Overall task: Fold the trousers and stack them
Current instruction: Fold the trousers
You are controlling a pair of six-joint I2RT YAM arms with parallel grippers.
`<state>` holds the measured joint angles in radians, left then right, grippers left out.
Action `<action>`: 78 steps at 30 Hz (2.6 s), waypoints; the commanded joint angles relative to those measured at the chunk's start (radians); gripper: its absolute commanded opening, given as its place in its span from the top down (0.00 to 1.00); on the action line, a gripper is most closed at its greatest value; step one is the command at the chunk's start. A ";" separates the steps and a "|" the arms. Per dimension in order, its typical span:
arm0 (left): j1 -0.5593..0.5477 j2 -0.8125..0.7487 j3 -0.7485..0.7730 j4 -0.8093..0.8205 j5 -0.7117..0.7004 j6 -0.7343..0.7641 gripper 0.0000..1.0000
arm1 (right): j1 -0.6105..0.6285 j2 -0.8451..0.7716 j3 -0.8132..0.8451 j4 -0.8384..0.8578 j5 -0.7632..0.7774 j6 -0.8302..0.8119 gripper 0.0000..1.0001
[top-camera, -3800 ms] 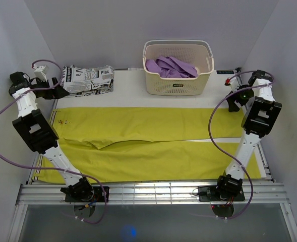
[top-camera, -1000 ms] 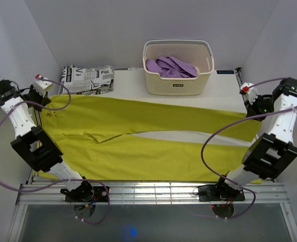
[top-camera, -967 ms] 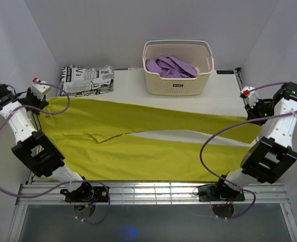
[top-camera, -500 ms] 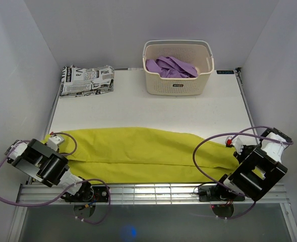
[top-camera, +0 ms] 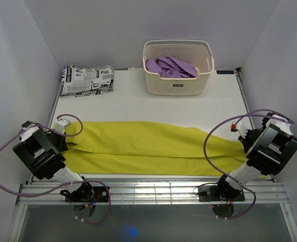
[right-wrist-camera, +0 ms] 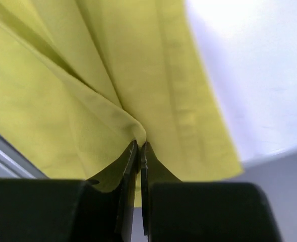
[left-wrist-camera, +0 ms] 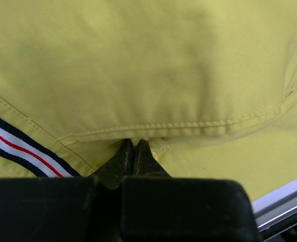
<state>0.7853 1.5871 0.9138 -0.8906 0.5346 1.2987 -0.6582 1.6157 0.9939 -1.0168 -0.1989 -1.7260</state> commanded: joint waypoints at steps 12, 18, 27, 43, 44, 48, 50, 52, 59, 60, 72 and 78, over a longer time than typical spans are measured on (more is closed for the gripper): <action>-0.077 0.241 0.641 -0.048 0.151 -0.377 1.00 | 0.117 0.081 0.439 -0.097 -0.085 0.123 0.92; -0.041 0.170 0.729 -0.132 0.208 -0.307 1.00 | 0.060 0.020 0.529 -0.227 -0.117 0.016 0.92; 0.192 0.007 0.397 -0.194 0.181 0.065 1.00 | -0.144 -0.189 0.070 -0.082 -0.013 -0.310 0.92; 0.177 0.031 0.020 0.078 0.002 0.087 1.00 | -0.073 -0.152 -0.115 0.135 0.001 -0.135 0.92; 0.174 0.027 0.039 0.068 0.022 0.074 1.00 | -0.070 -0.146 -0.097 0.133 -0.017 -0.121 0.92; 0.131 0.039 0.134 0.039 0.073 -0.024 1.00 | -0.057 -0.106 0.020 0.094 -0.039 -0.063 0.92; 0.118 0.047 0.163 0.039 0.076 -0.038 1.00 | -0.057 -0.097 0.060 0.049 -0.068 -0.053 0.92; 0.109 0.056 0.174 0.039 0.064 -0.045 1.00 | -0.057 -0.102 0.109 0.024 -0.095 -0.050 0.92; 0.111 0.079 0.142 0.061 0.019 -0.027 1.00 | -0.057 -0.187 -0.069 0.078 -0.004 -0.161 0.92; 0.109 0.076 0.125 0.073 0.013 -0.024 1.00 | -0.057 -0.201 -0.104 0.130 0.021 -0.178 0.92; 0.127 0.057 0.160 -0.019 0.045 0.058 0.41 | -0.104 0.030 0.469 -0.292 -0.208 0.288 0.21; 0.126 -0.093 0.165 -0.151 0.234 0.111 0.02 | -0.104 0.021 0.424 -0.252 -0.217 0.509 0.42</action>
<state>0.9138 1.6150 1.0492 -0.9493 0.6182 1.3567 -0.7578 1.6341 1.4357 -1.2106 -0.3683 -1.4010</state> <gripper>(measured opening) 0.973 0.608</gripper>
